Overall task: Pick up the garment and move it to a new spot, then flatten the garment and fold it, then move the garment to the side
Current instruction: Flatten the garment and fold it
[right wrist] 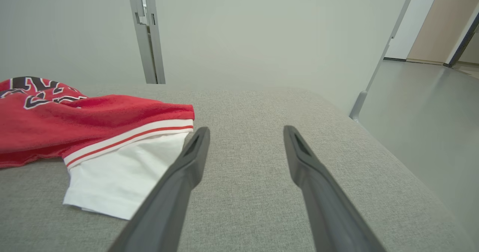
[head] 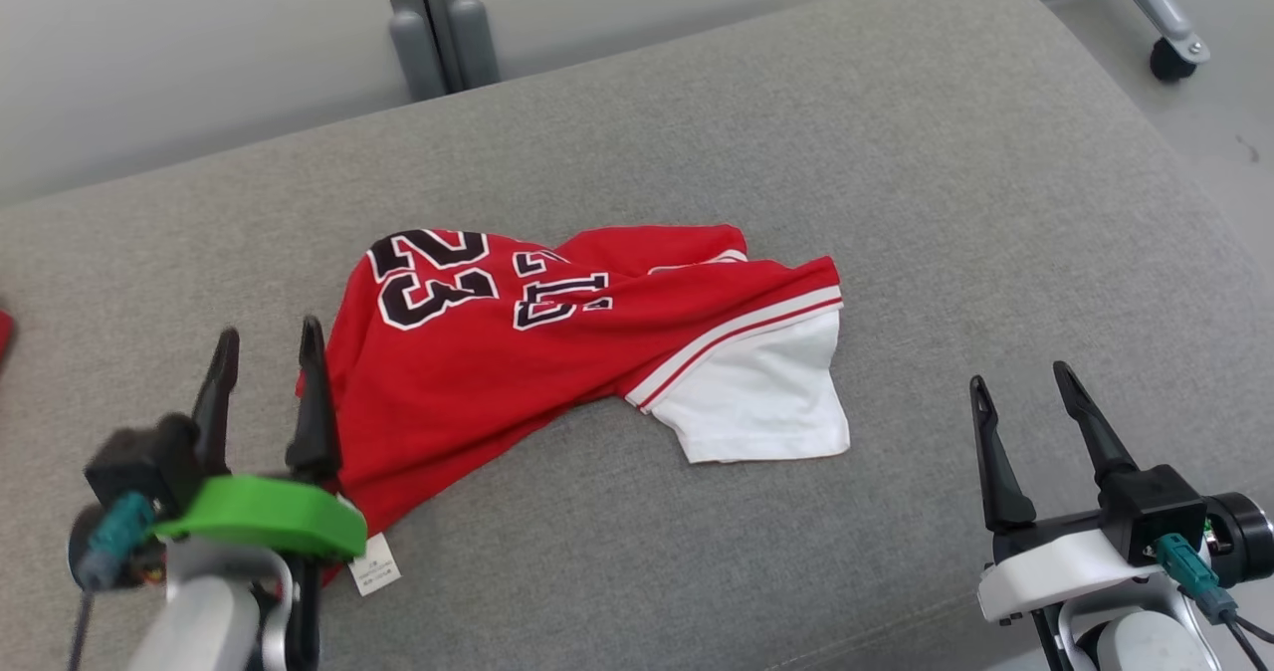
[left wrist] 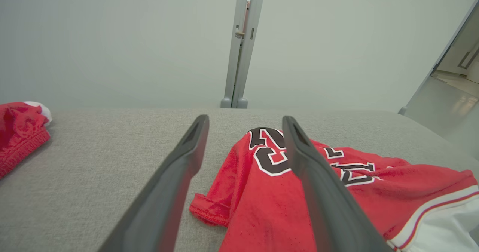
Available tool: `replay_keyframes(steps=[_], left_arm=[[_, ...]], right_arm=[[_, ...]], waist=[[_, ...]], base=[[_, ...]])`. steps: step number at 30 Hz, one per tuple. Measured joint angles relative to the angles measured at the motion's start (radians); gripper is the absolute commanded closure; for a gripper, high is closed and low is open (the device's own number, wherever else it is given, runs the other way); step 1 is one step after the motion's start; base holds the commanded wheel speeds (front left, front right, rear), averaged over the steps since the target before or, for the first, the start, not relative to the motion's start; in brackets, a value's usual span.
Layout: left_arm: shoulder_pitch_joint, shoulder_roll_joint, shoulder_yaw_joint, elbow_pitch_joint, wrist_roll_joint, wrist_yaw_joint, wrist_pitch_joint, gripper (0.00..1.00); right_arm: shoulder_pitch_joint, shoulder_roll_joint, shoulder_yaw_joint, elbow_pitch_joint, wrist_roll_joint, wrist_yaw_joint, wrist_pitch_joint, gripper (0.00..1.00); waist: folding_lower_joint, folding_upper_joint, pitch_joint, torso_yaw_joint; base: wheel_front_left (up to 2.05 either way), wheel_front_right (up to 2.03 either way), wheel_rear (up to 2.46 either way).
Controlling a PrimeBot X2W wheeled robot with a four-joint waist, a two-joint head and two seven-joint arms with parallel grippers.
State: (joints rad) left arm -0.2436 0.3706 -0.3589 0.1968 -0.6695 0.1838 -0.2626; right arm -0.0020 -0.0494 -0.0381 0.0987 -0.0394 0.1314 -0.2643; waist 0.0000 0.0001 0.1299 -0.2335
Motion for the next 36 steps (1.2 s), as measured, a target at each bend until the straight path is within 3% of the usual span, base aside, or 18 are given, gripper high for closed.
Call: replay_keyframes(steps=[7,15,22,29,36], left_arm=[[0.276,-0.141,0.117,-0.103,0.2,0.008,0.0,0.0],[0.417,-0.266,0.261,-0.103,0.367,-0.109,0.0,0.0],[0.435,-0.304,0.337,-0.061,0.43,-0.231,0.0,0.0],[0.435,-0.318,0.395,-0.042,0.447,-0.264,0.0,0.0],[0.435,-0.319,0.387,-0.028,0.442,-0.272,0.0,0.0]], right_arm=[[0.024,-0.008,-0.003,-0.003,-0.013,0.0,0.0,0.0],[0.063,-0.007,0.012,0.057,-0.007,0.0,0.0,0.0],[0.075,-0.004,0.019,0.086,0.001,0.0,0.0,0.0],[0.075,-0.003,0.019,0.091,0.001,0.0,0.0,0.0],[0.073,-0.002,0.023,0.099,0.002,0.0,0.0,0.0]], waist=[[0.0,0.0,-0.071,0.058],[0.0,0.0,-0.117,0.119],[0.0,0.0,-0.126,0.148],[0.0,0.0,-0.128,0.157],[0.0,0.0,-0.132,0.17]], base=[[0.0,0.0,0.0],[0.0,0.0,0.0],[0.0,0.0,0.0],[0.0,0.0,0.0],[0.0,0.0,0.0]])
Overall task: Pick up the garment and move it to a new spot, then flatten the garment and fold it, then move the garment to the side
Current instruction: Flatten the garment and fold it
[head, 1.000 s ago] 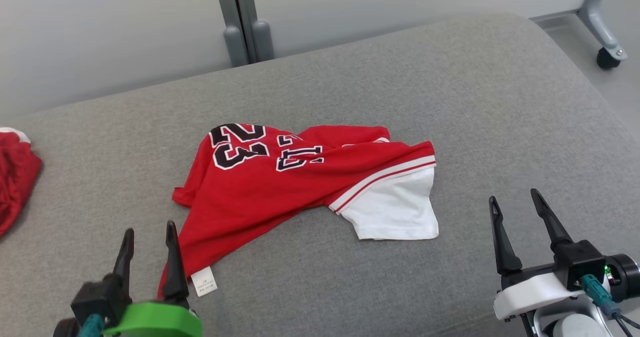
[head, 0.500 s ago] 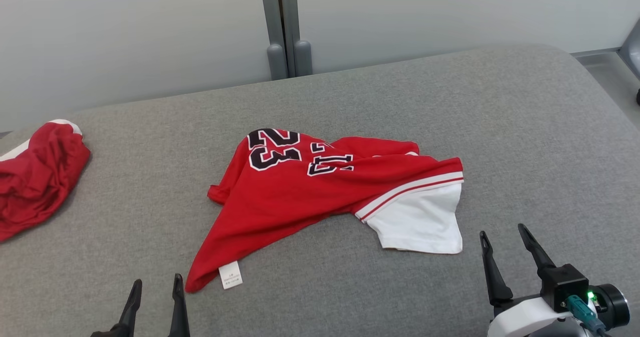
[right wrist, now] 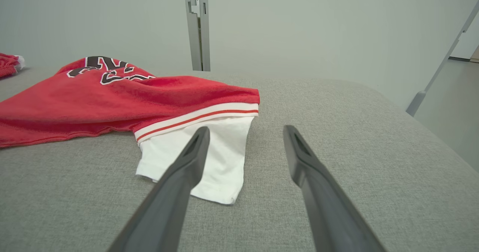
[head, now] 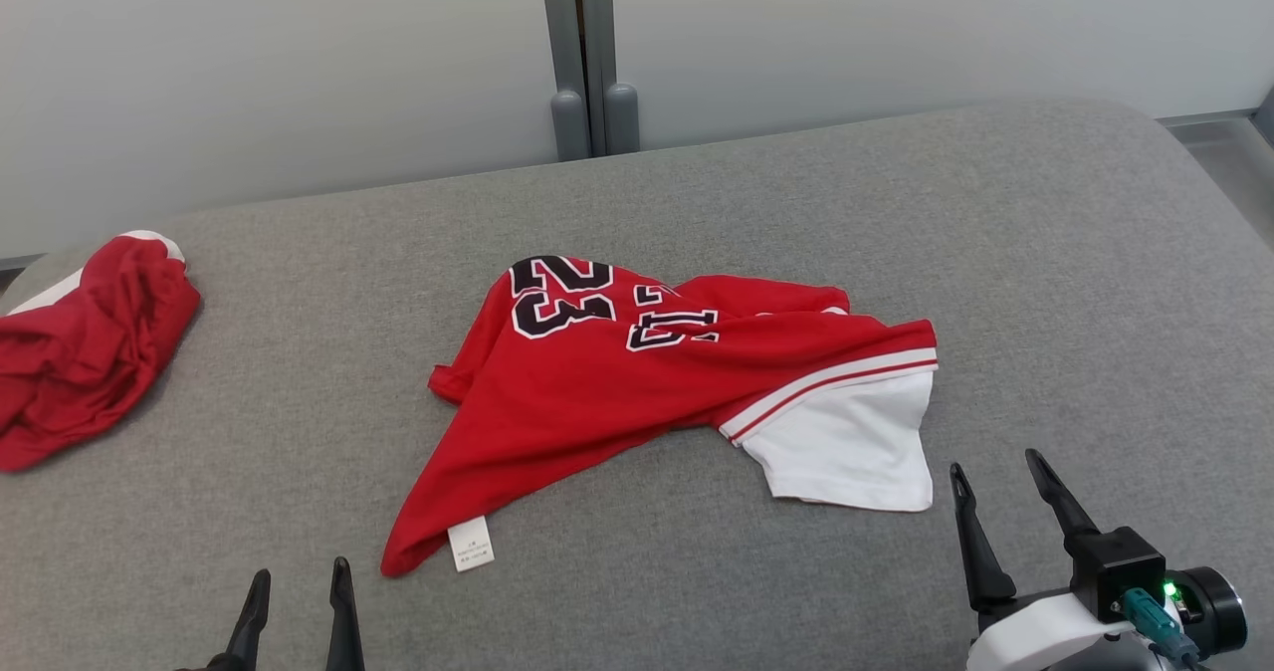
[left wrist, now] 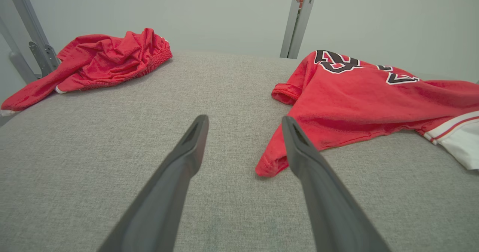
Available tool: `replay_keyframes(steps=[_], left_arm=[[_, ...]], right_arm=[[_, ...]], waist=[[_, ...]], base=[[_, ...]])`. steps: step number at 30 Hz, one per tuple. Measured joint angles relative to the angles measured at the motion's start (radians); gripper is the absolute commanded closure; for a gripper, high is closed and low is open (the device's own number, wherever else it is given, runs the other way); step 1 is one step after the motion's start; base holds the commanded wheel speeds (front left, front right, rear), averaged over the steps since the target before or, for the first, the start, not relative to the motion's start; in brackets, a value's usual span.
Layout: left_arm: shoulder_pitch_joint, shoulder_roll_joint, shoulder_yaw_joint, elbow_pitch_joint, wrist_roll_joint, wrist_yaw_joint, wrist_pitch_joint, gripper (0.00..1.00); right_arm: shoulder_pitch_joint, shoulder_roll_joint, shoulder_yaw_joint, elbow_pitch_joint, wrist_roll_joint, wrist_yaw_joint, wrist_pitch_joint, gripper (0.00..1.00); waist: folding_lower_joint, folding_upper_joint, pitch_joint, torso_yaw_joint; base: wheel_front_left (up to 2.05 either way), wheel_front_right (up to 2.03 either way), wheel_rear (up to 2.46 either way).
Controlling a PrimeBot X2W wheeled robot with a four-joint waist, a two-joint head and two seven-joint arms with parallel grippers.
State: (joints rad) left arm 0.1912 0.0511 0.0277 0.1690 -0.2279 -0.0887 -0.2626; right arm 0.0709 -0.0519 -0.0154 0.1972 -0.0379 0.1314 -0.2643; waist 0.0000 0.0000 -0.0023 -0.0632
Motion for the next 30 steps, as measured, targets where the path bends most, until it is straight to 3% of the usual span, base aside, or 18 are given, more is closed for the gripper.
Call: replay_keyframes(steps=[6,9,12,17,20,30], left_arm=[[-0.005,-0.001,-0.02,0.035,-0.001,0.002,0.0,0.0],[-0.022,0.0,-0.053,0.112,0.021,0.002,0.014,0.0],[-0.067,0.005,-0.072,0.143,0.021,0.005,0.11,0.0],[-0.124,0.021,-0.117,0.123,0.032,-0.001,0.307,0.0],[-0.153,0.024,-0.13,0.099,0.031,-0.003,0.36,0.0],[-0.211,0.023,-0.166,0.096,0.024,-0.009,0.387,0.0]], right_arm=[[-0.042,0.002,-0.012,-0.004,0.011,0.0,0.0,0.0],[-0.081,-0.005,-0.022,0.073,0.002,0.0,0.005,0.0],[-0.144,-0.036,-0.009,0.138,-0.009,0.0,0.112,0.0],[-0.237,-0.086,0.095,0.204,0.029,0.0,0.399,0.0],[-0.274,-0.114,0.149,0.222,0.068,0.0,0.503,0.0],[-0.32,-0.107,0.211,0.254,0.117,0.0,0.578,0.0]], waist=[[0.0,0.0,0.005,-0.006],[0.0,0.0,0.008,-0.012],[0.0,0.0,0.014,-0.015],[0.0,0.0,0.039,-0.01],[0.0,0.0,0.056,-0.005],[0.0,0.0,0.116,0.014]], base=[[0.0,0.0,0.0],[0.0,0.0,0.0],[0.0,0.0,0.0],[0.0,0.0,0.0],[0.0,0.0,0.0],[0.0,0.0,0.0]])
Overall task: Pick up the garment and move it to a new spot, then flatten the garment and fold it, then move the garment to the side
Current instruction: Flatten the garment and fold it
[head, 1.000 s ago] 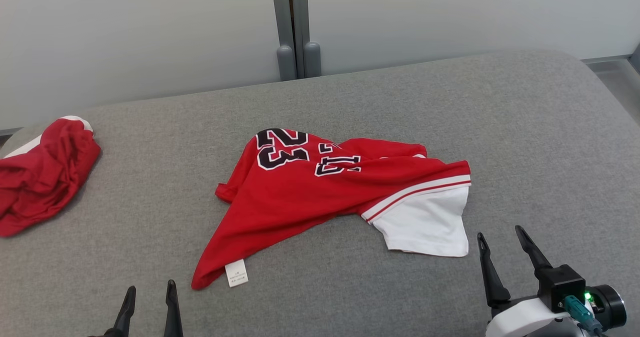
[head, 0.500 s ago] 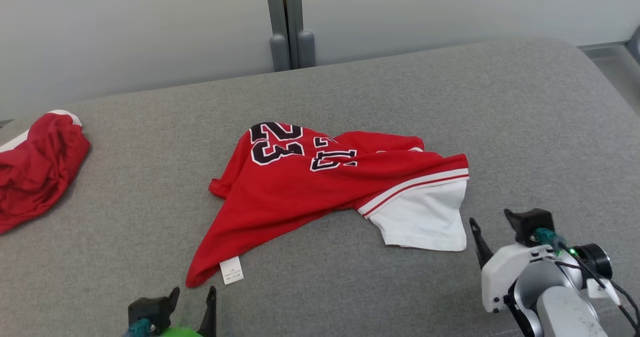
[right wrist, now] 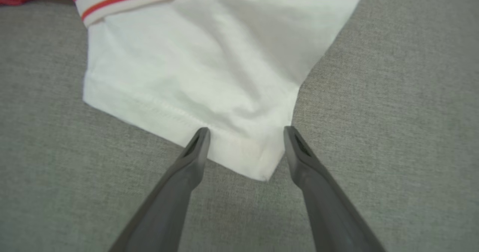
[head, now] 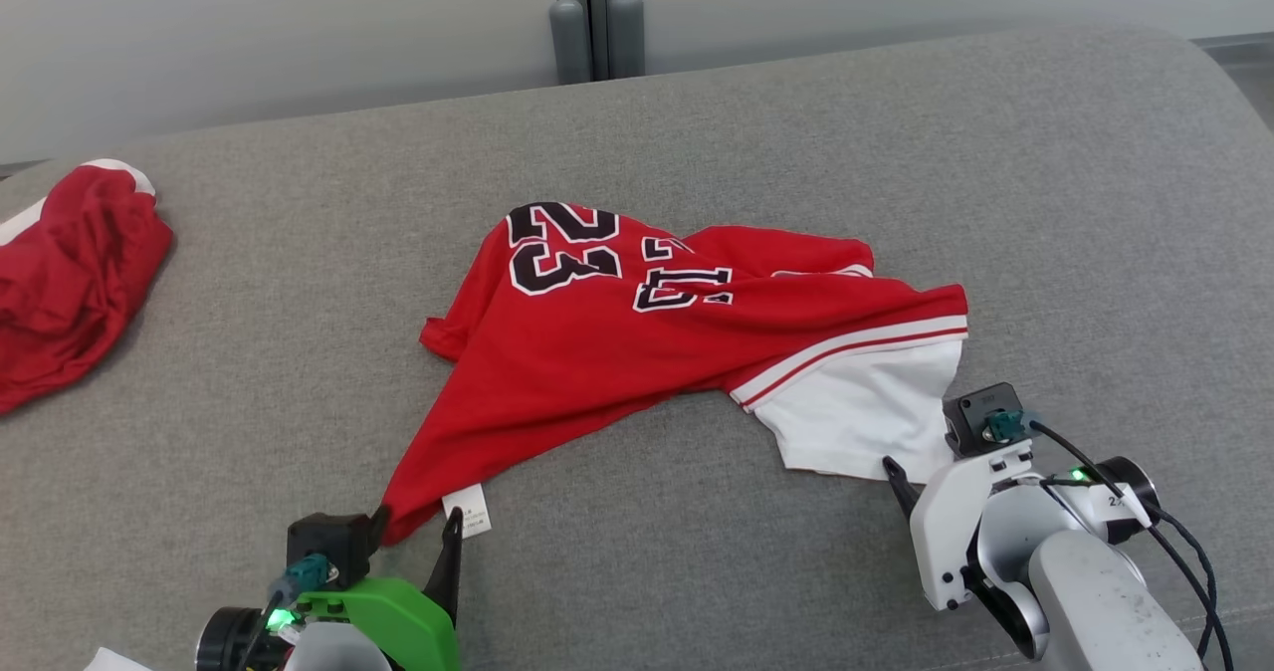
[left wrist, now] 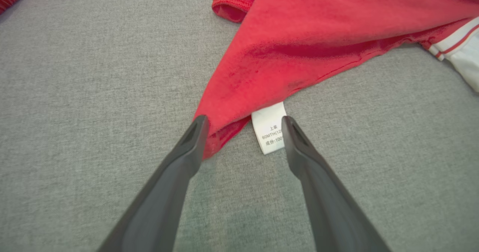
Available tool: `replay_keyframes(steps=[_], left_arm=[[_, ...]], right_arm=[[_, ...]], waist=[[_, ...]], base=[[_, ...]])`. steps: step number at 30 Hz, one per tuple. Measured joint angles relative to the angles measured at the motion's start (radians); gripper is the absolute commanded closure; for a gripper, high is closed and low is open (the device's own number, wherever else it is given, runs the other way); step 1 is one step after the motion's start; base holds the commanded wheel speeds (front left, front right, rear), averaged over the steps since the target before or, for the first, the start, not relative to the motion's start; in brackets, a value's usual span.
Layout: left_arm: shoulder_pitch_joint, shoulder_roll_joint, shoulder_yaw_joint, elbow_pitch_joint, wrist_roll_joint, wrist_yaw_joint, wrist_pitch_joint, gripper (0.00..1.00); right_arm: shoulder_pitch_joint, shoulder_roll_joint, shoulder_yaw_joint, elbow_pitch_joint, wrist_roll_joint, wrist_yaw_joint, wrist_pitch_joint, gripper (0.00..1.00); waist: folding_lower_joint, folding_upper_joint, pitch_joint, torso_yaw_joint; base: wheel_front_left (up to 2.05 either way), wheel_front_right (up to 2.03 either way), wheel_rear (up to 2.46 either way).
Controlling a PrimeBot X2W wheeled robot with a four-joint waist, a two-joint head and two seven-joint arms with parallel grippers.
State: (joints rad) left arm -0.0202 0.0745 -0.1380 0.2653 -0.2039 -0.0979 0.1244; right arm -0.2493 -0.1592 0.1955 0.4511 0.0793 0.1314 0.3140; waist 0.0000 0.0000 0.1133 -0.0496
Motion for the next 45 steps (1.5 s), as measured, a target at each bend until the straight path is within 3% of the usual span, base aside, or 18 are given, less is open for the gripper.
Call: replay_keyframes(steps=[16,18,19,20,21,22,23,24,30,33,36,41,45], left_arm=[[-0.031,0.037,0.014,0.07,-0.007,0.027,-0.02,0.03],[-0.05,0.038,0.013,0.078,-0.007,0.026,-0.03,0.12],[-0.061,0.038,0.012,0.085,-0.007,0.026,-0.034,0.24],[-0.069,0.038,0.01,0.093,-0.008,0.023,-0.04,0.53],[-0.075,0.038,0.008,0.1,-0.009,0.022,-0.043,0.62],[-0.084,0.039,0.003,0.111,-0.014,0.018,-0.041,1.0],[-0.091,0.04,-0.001,0.121,-0.014,0.014,-0.041,1.0],[-0.096,0.04,-0.003,0.128,-0.016,0.011,-0.048,1.0],[-0.084,0.042,0.004,0.119,-0.054,0.002,-0.055,1.0],[-0.043,0.054,0.009,0.032,-0.09,-0.007,-0.041,1.0],[-0.002,0.073,0.012,-0.124,-0.121,-0.013,0.0,1.0],[0.055,0.133,0.006,-0.465,-0.183,-0.02,0.138,1.0],[0.044,0.221,0.007,-0.739,-0.223,-0.025,0.275,1.0]], right_arm=[[-0.028,0.009,0.027,0.004,0.006,0.0,-0.017,0.0],[-0.037,0.012,0.031,0.01,0.006,0.0,-0.015,0.0],[-0.044,0.015,0.033,0.015,0.006,0.0,-0.011,0.0],[-0.049,0.019,0.034,0.019,0.007,0.0,-0.006,0.0],[-0.054,0.02,0.036,0.024,0.007,-0.001,-0.002,0.0],[-0.061,0.021,0.044,0.032,0.012,-0.001,0.008,0.2],[-0.067,0.02,0.052,0.038,0.023,-0.001,0.012,0.69],[-0.072,0.023,0.049,0.044,0.038,-0.001,0.018,1.0],[-0.058,0.035,0.008,0.023,0.106,0.0,0.005,1.0],[-0.017,0.021,-0.053,-0.089,0.179,0.0,-0.022,1.0],[0.03,-0.001,-0.111,-0.283,0.294,0.0,-0.014,1.0],[0.124,-0.067,-0.272,-0.664,0.463,0.0,0.076,1.0],[0.135,-0.086,-0.441,-0.936,0.546,0.0,0.185,1.0]], waist=[[0.0,0.0,0.058,-0.006],[0.0,0.0,0.065,-0.005],[0.0,0.0,0.069,-0.005],[0.0,0.0,0.073,-0.004],[0.0,0.0,0.077,-0.004],[0.0,0.0,0.08,-0.004],[0.0,0.0,0.082,-0.003],[0.0,0.0,0.083,-0.003],[0.0,0.0,0.055,-0.007],[0.0,0.0,0.029,-0.008],[0.0,0.0,-0.001,-0.01],[0.0,0.0,-0.051,-0.014],[0.0,0.0,-0.079,-0.022]], base=[[0.0,0.0,0.0],[0.0,0.0,0.0],[0.0,0.0,0.0],[0.0,0.0,0.0],[0.0,0.0,0.0],[0.0,0.0,0.0],[0.0,0.0,0.0],[0.0,0.0,0.0],[0.0,0.0,0.0],[0.0,0.0,0.0],[0.0,0.0,0.0],[0.0,0.0,0.0],[0.0,0.0,0.0]])
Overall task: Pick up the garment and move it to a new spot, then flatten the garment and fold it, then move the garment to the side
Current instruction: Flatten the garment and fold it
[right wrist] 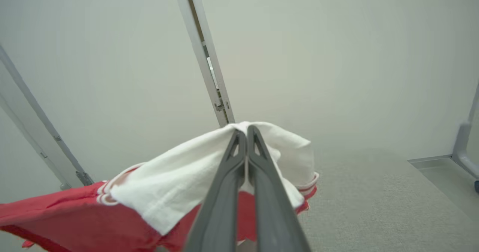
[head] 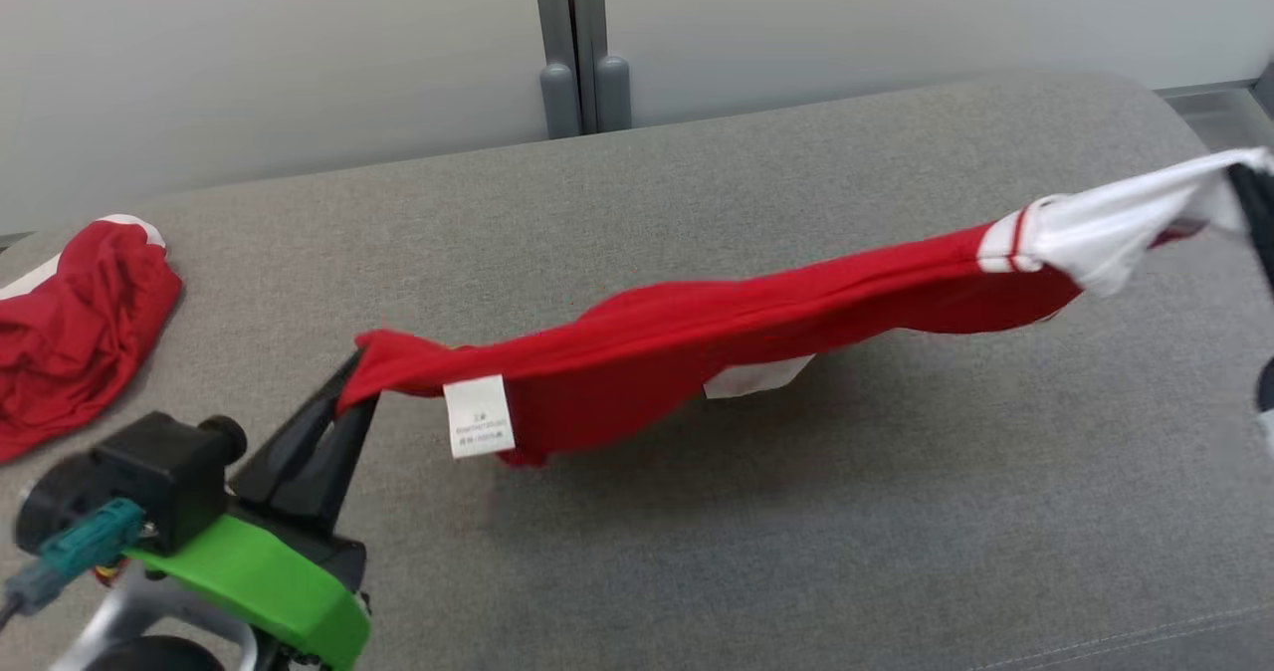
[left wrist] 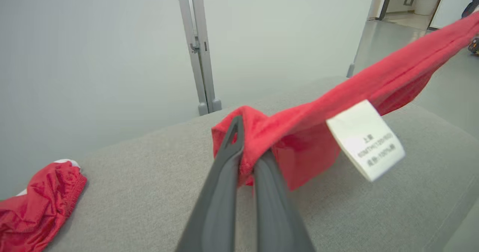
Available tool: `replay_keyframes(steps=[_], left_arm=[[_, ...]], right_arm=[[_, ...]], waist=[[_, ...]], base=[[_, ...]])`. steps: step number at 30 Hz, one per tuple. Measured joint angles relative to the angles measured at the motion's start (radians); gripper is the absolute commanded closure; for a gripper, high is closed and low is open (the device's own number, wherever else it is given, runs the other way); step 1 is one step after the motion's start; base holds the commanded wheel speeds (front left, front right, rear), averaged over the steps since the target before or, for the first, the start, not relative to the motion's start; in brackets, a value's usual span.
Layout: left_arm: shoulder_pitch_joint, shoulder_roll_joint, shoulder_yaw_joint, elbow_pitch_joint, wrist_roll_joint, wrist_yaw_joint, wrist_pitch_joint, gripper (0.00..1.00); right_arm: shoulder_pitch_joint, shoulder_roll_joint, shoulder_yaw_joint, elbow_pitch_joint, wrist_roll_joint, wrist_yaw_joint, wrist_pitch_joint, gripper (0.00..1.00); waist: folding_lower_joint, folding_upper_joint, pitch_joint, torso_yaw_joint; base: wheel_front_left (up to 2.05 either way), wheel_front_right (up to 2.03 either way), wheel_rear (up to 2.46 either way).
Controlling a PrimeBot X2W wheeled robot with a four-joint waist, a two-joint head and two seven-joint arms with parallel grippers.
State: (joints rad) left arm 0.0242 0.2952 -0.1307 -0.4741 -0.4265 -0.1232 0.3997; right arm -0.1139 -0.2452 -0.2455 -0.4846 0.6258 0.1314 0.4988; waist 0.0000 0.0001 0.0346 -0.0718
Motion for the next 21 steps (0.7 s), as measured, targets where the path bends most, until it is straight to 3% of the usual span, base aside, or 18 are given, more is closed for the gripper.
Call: replay_keyframes(steps=[5,9,14,18,21], left_arm=[[-0.179,0.128,0.025,-0.229,-0.07,-0.004,0.165,1.0],[-0.384,0.193,0.032,-0.253,-0.173,-0.005,0.284,1.0],[-0.641,0.243,0.034,-0.143,-0.235,-0.005,0.393,1.0],[-0.842,0.266,-0.016,0.024,-0.245,-0.006,0.427,1.0],[-1.012,0.269,-0.051,0.185,-0.188,-0.008,0.407,1.0]], right_arm=[[-0.144,-0.062,-0.168,-0.168,0.073,0.0,0.16,1.0],[-0.348,-0.133,-0.21,-0.16,0.074,0.0,0.274,1.0],[-0.623,-0.146,-0.138,-0.034,-0.008,0.0,0.342,1.0],[-0.842,-0.093,-0.055,0.115,-0.134,0.0,0.337,1.0],[-1.021,-0.027,0.009,0.246,-0.249,0.0,0.289,1.0]], waist=[[0.0,0.0,0.0,-0.017],[0.0,0.0,0.032,-0.026],[0.0,0.0,0.107,-0.034],[0.0,0.0,0.193,-0.036],[0.0,0.0,0.268,-0.033]], base=[[0.0,0.0,0.0],[0.0,0.0,0.0],[0.0,0.0,0.0],[0.0,0.0,0.0],[0.0,0.0,0.0]])
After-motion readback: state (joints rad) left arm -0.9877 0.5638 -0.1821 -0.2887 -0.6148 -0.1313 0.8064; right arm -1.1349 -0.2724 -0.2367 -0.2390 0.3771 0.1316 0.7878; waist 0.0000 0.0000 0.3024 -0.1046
